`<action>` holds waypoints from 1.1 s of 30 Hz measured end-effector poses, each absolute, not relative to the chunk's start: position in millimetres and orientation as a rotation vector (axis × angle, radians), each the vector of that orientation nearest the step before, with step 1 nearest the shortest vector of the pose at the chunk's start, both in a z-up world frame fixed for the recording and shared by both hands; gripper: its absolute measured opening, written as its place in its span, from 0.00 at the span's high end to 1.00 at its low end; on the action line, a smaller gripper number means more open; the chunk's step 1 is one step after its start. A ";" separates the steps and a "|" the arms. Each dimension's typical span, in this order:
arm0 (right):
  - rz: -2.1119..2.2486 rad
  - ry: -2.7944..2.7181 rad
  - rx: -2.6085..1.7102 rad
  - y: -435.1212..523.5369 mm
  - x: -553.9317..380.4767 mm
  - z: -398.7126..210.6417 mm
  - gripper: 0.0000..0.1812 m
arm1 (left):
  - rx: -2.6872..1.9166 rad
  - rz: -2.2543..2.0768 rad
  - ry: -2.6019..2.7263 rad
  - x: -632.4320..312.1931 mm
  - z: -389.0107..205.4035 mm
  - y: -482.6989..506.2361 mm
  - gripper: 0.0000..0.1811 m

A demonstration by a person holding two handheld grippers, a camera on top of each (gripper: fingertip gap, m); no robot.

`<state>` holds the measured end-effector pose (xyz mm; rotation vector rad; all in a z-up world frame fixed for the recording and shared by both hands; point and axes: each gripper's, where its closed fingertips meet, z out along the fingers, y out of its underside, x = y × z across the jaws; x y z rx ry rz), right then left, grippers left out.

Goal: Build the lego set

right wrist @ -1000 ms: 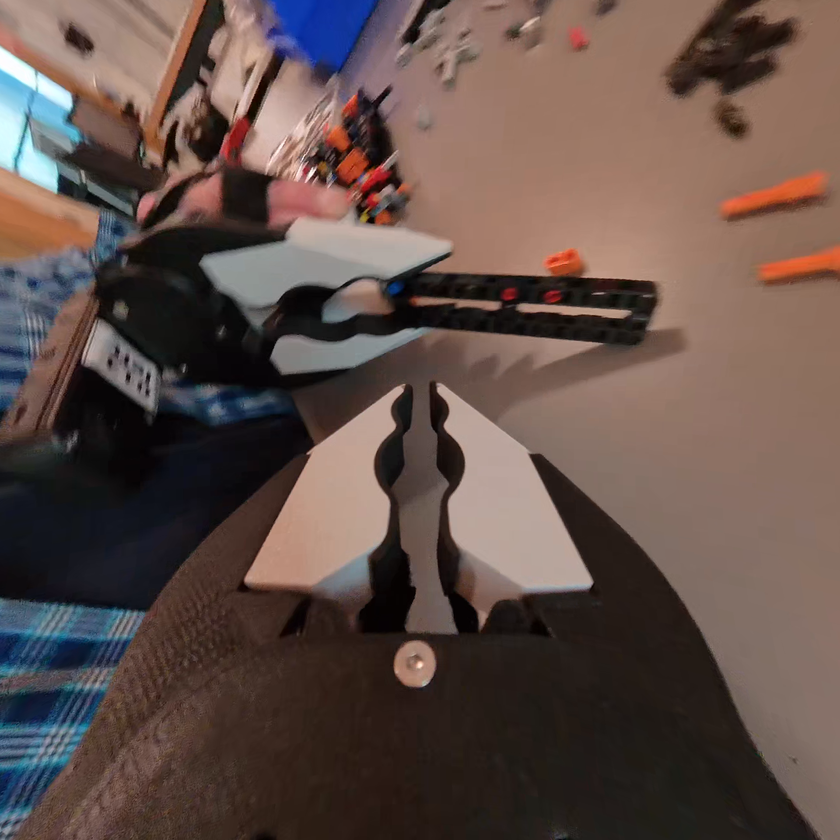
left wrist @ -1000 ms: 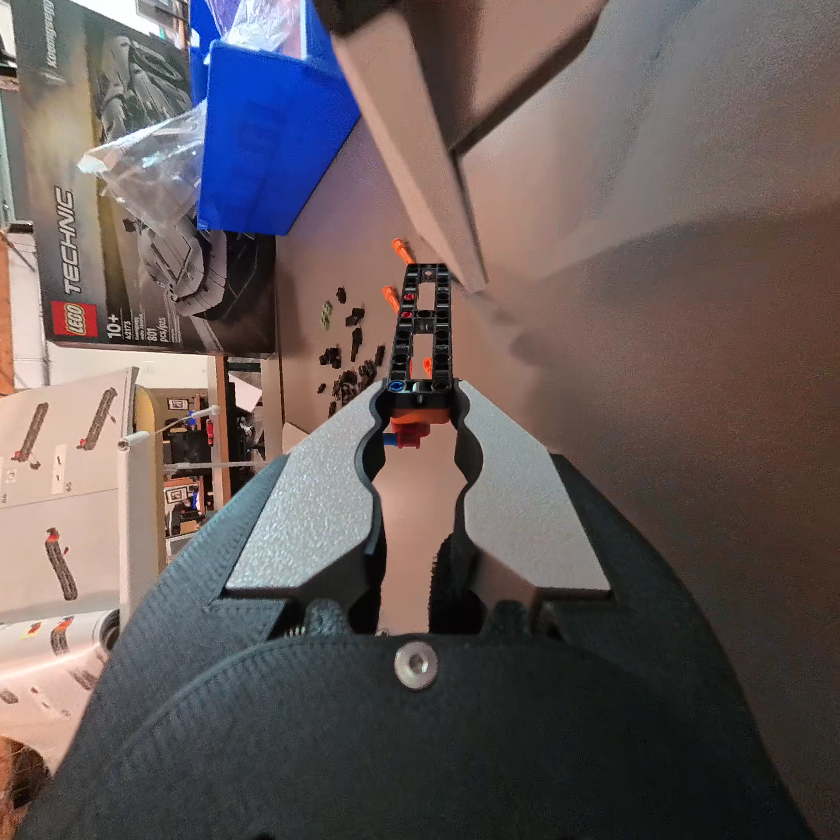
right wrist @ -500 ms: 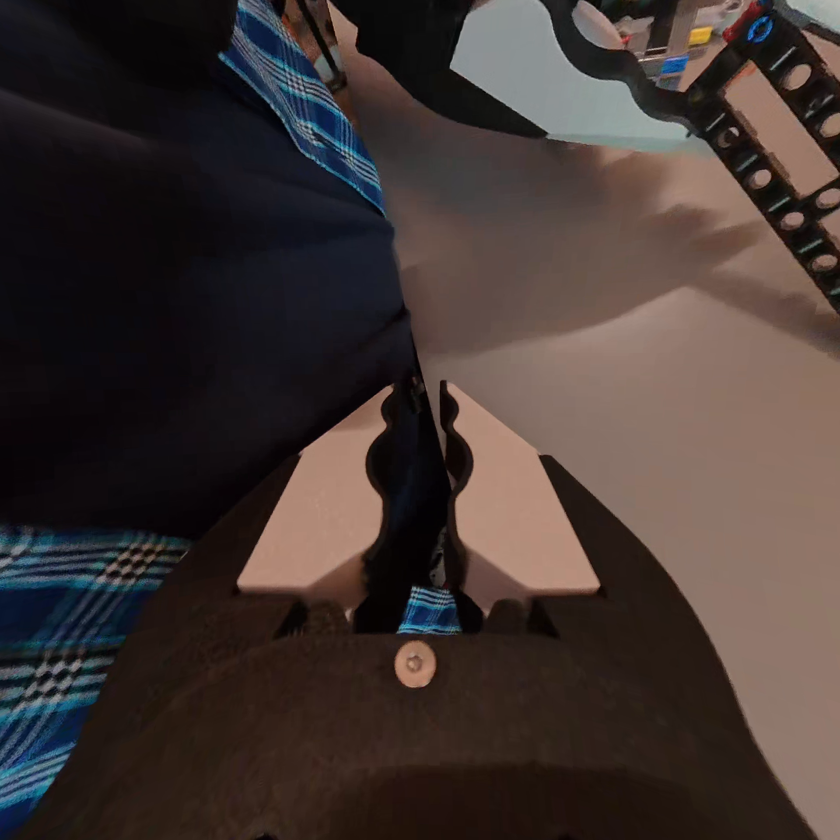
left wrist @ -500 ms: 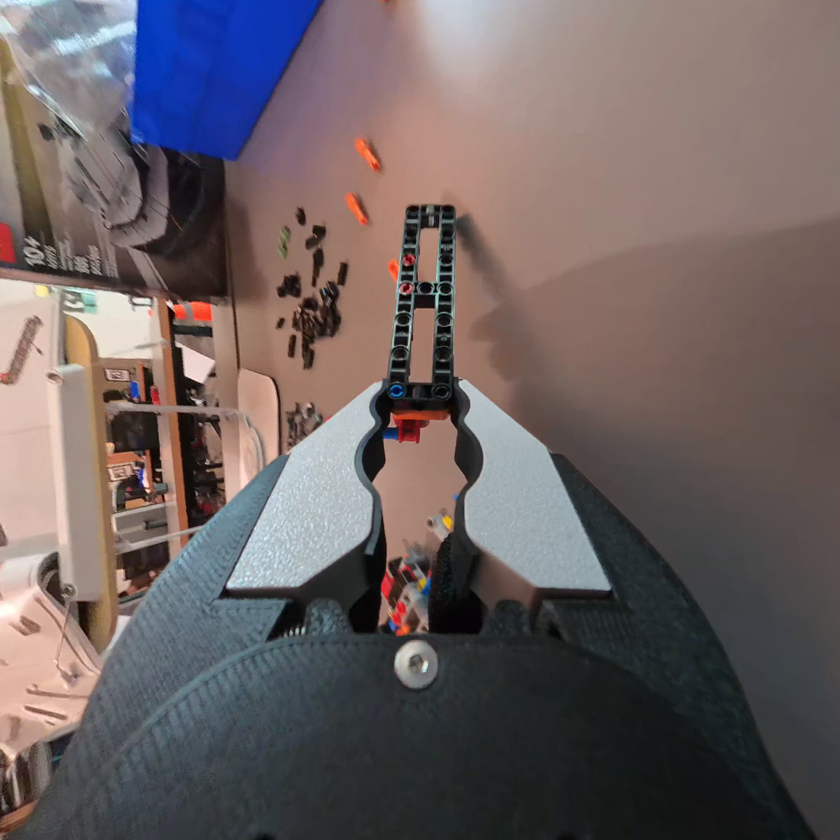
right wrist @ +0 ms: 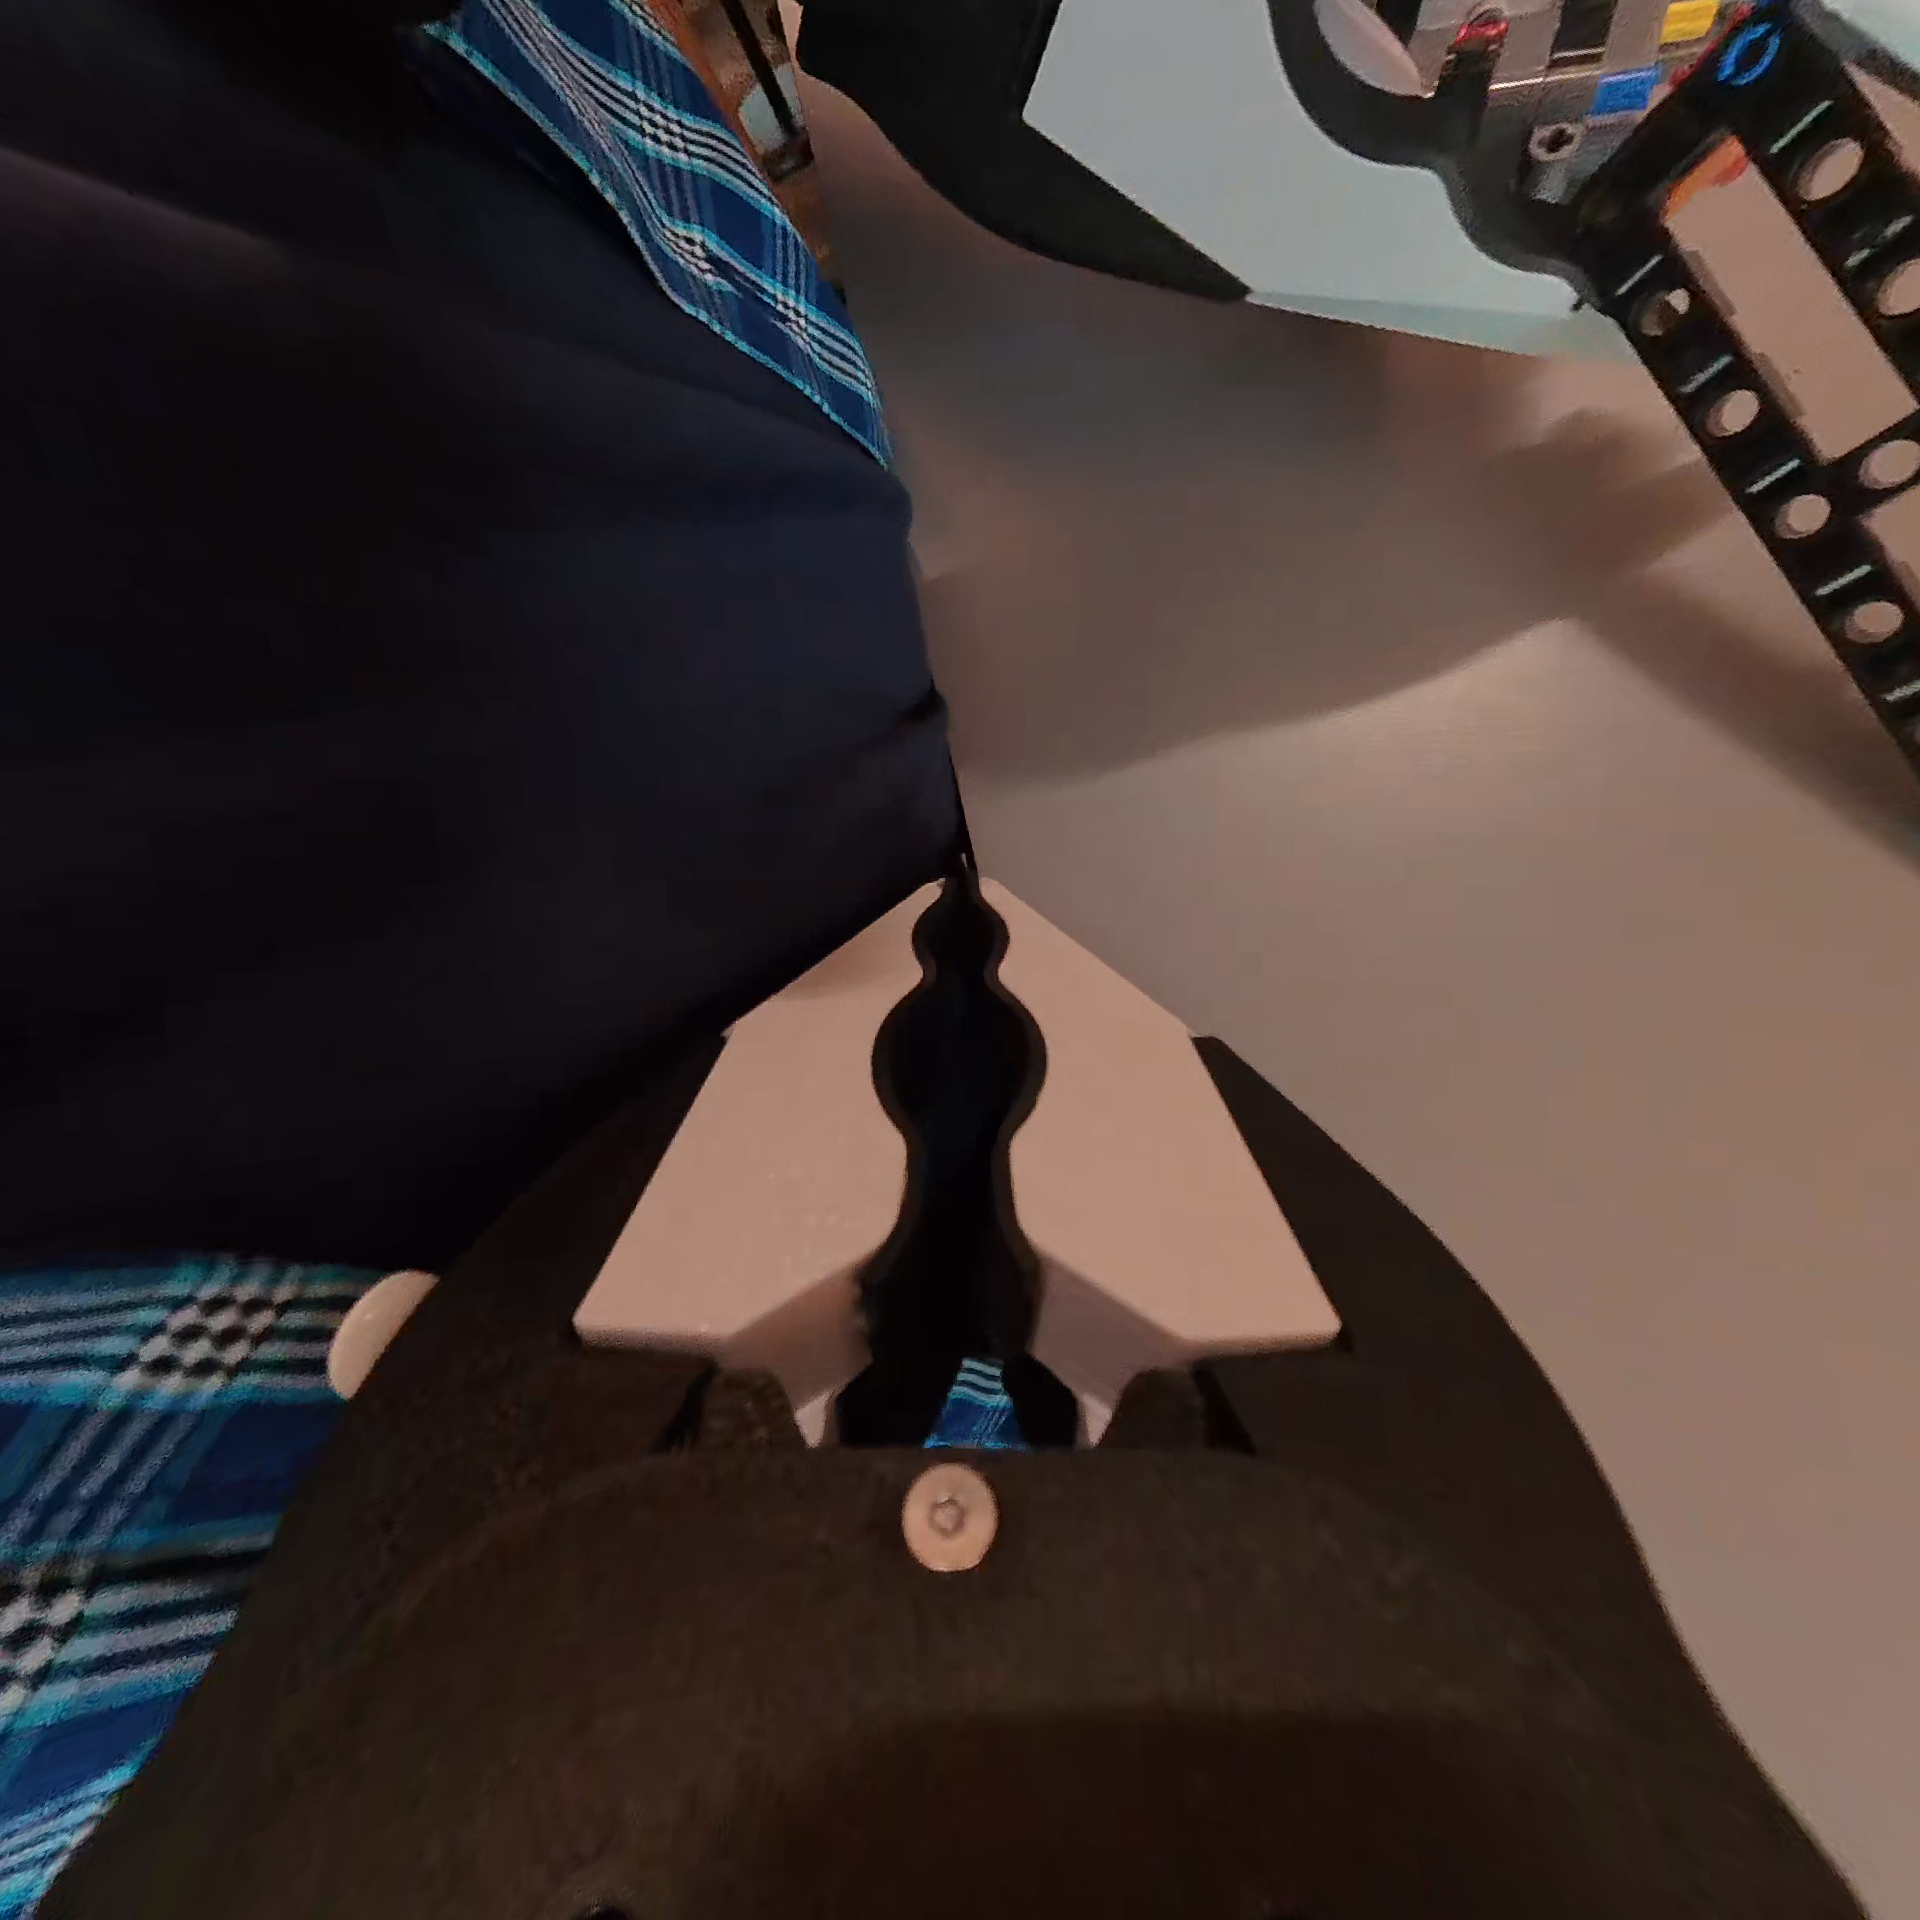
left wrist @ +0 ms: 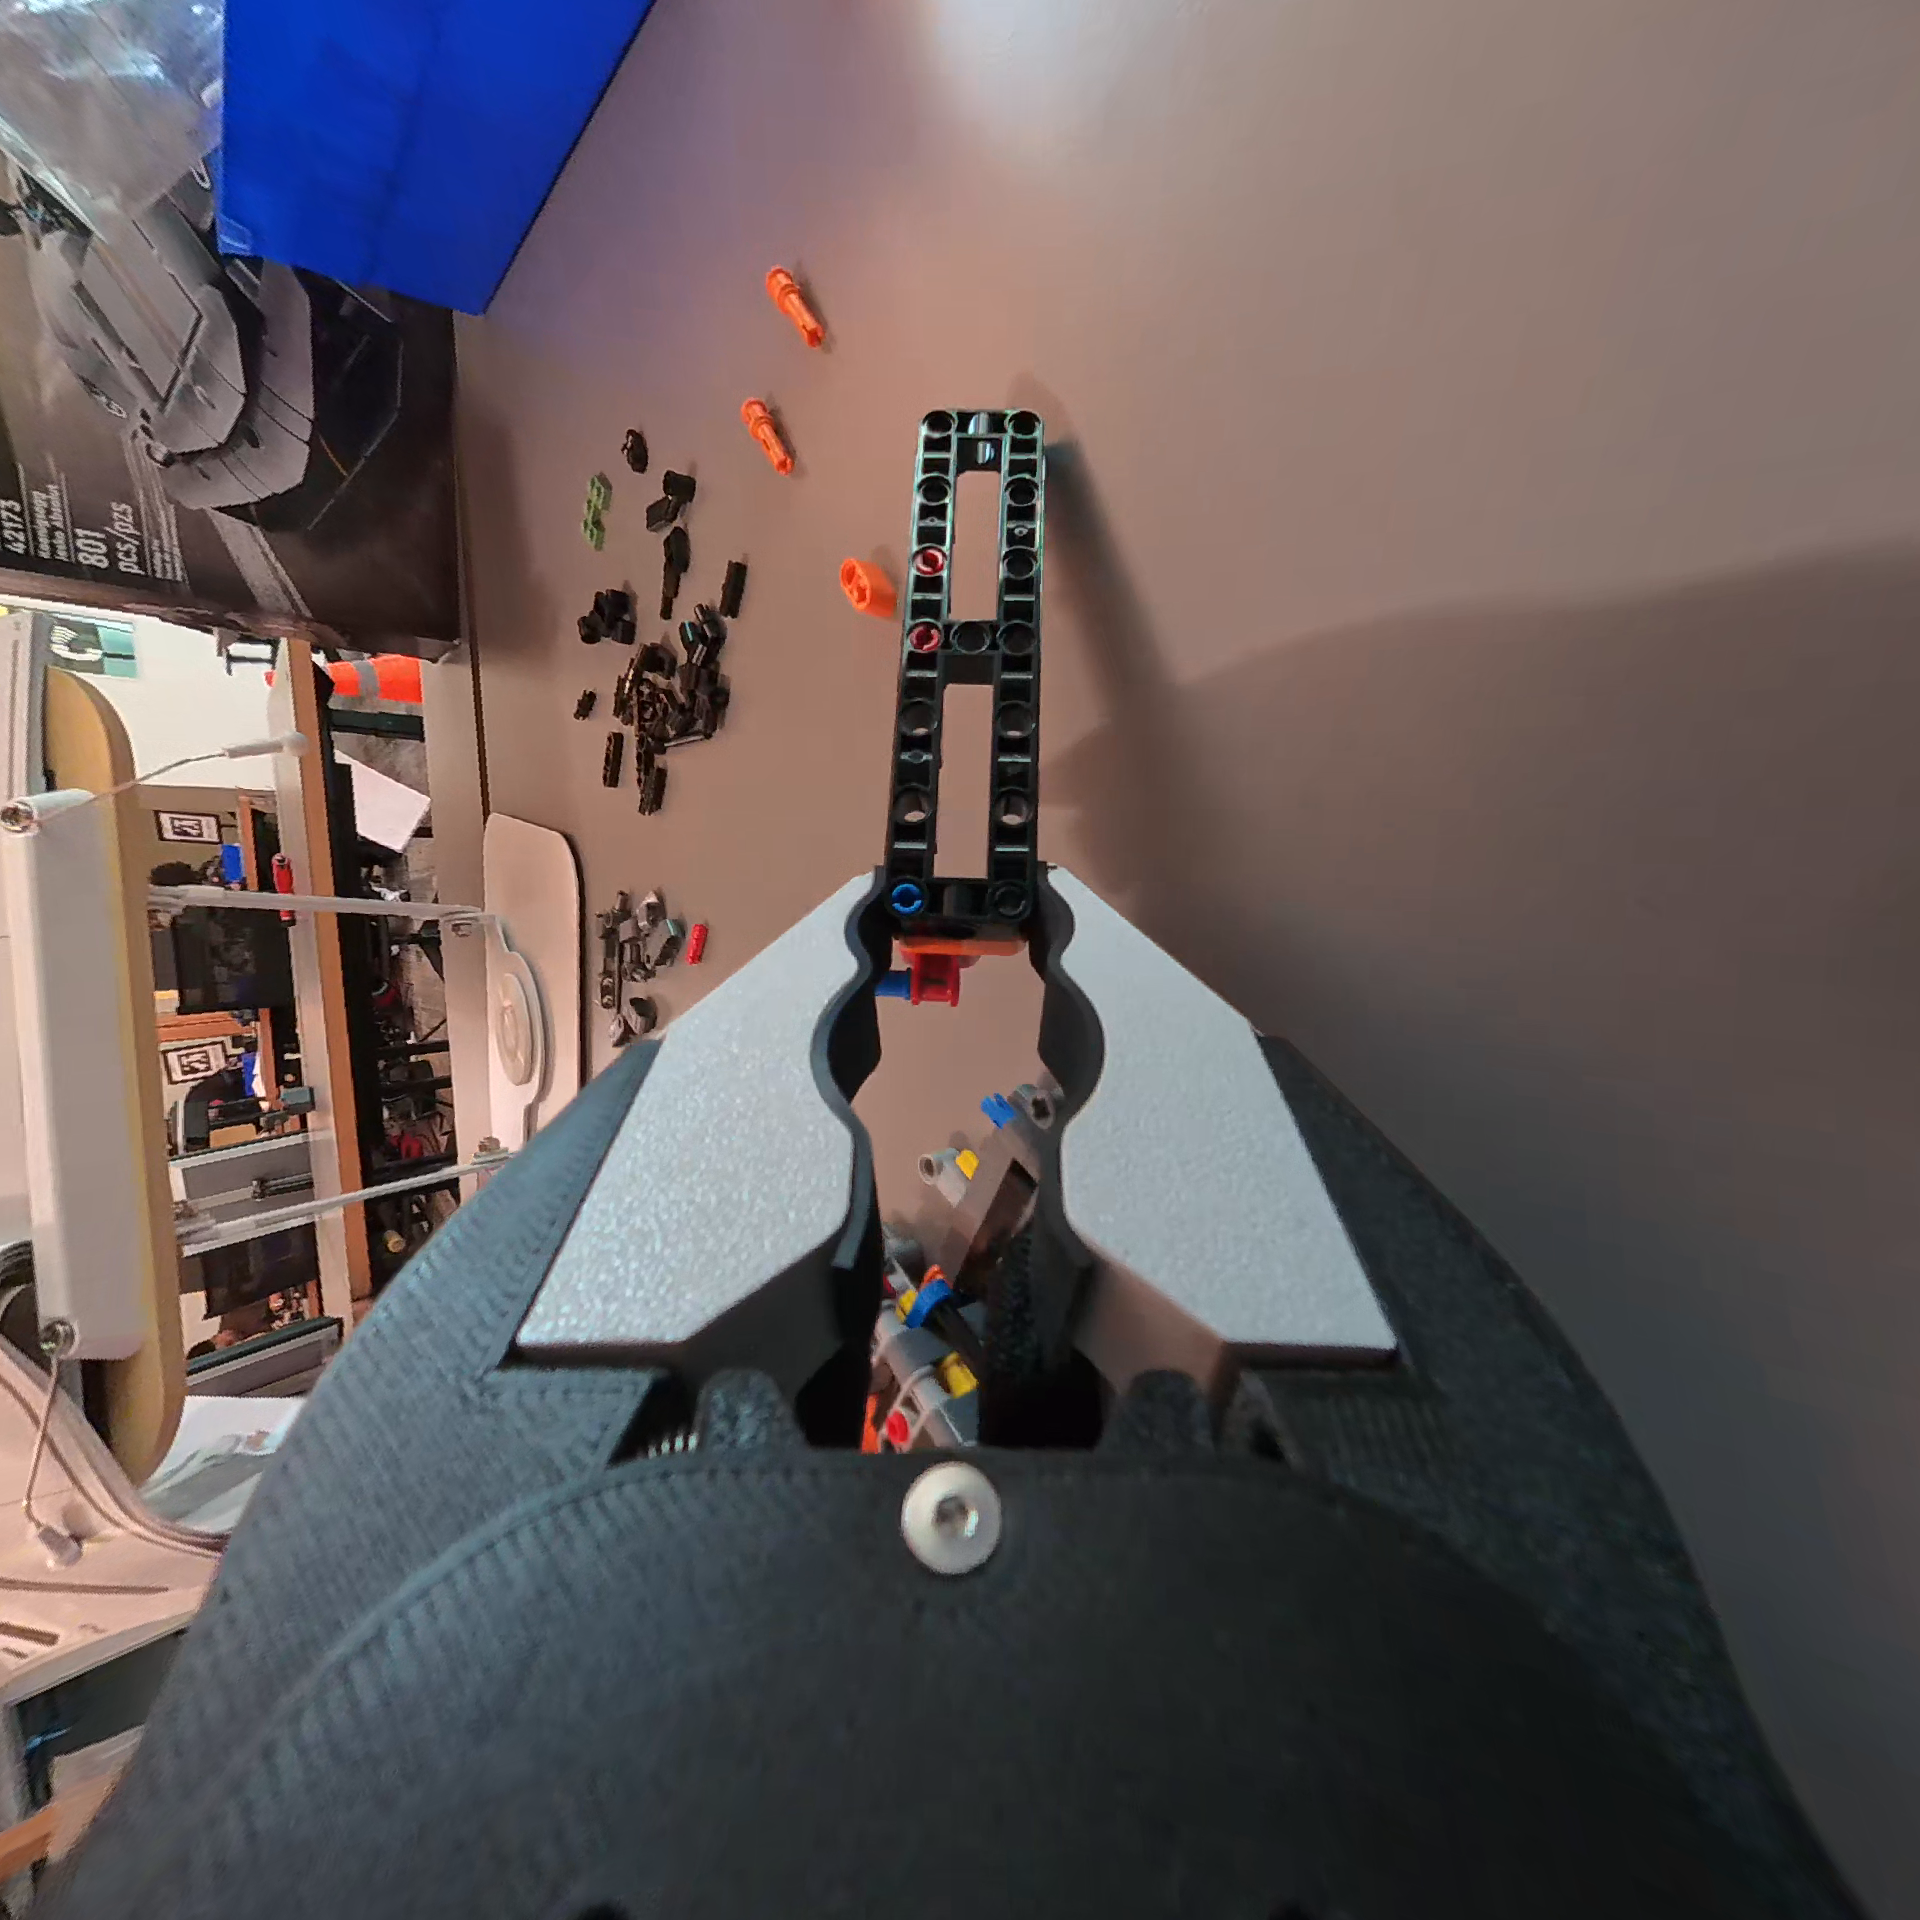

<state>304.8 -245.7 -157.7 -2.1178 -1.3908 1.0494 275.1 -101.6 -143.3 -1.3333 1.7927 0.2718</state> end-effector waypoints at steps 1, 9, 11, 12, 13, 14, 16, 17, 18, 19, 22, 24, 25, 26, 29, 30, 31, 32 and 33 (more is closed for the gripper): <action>1.058 -1.383 -2.118 -246.2 305.6 -156.9 1.00 | -1.338 0.269 1.793 274.5 -144.0 -102.1 0.86; 1.021 -1.362 -2.101 -248.6 308.8 -154.5 1.00 | -1.357 0.257 1.793 272.8 -145.5 -105.4 0.86; 0.970 -1.378 -2.087 -247.6 311.5 -156.4 0.96 | -1.361 0.253 1.793 272.3 -145.7 -106.7 0.86; 0.939 -1.399 -2.070 -247.2 312.6 -157.8 0.96 | -1.363 0.252 1.793 271.9 -145.8 -107.0 0.86; 0.900 -1.418 -2.055 -245.9 313.6 -159.5 0.96 | -1.366 0.250 1.793 271.6 -146.2 -107.2 0.86; 0.877 -1.427 -2.042 -244.3 313.8 -160.1 0.95 | -1.368 0.248 1.794 271.3 -146.5 -107.3 0.86; 0.829 -1.449 -2.003 -240.7 312.5 -160.6 0.95 | -1.370 0.247 1.797 270.9 -146.8 -106.7 0.86; 0.808 -1.466 -1.980 -239.8 311.0 -161.0 0.96 | -1.370 0.244 1.800 271.0 -146.9 -106.2 0.86; 0.796 -1.485 -1.954 -240.0 309.5 -161.3 0.98 | -1.370 0.240 1.803 271.1 -147.0 -105.6 0.86; 0.784 -1.500 -1.924 -240.0 308.3 -161.7 0.99 | -1.369 0.237 1.805 271.3 -147.0 -105.0 0.86; 0.791 -1.558 -1.886 -242.3 308.2 -161.8 1.00 | -1.372 0.223 1.812 272.0 -148.2 -103.9 0.86; 0.810 -1.582 -1.878 -241.7 311.1 -161.4 0.94 | -1.379 0.212 1.815 271.8 -149.9 -103.3 0.86; 0.833 -1.587 -1.880 -241.9 313.7 -160.6 0.92 | -1.377 0.210 1.815 271.9 -149.8 -103.0 0.86; 0.851 -1.599 -1.882 -243.2 315.9 -160.2 0.92 | -1.380 0.208 1.816 271.8 -149.9 -103.1 0.86; 0.798 -1.702 -1.829 -246.5 316.1 -161.6 0.92 | -1.382 0.201 1.821 272.4 -150.3 -104.3 0.86; 0.777 -1.737 -1.804 -246.7 315.2 -162.1 0.92 | -1.382 0.196 1.824 272.7 -150.6 -105.2 0.86; 0.764 -1.765 -1.779 -246.6 314.0 -162.3 0.92 | -1.382 0.190 1.827 273.0 -150.8 -106.1 0.86; 0.748 -1.789 -1.746 -246.3 311.8 -162.6 0.91 | -1.380 0.189 1.829 272.9 -150.8 -106.6 0.86; 0.713 -1.821 -1.709 -245.5 309.7 -163.2 0.92 | -1.378 0.192 1.830 272.6 -150.8 -106.8 0.86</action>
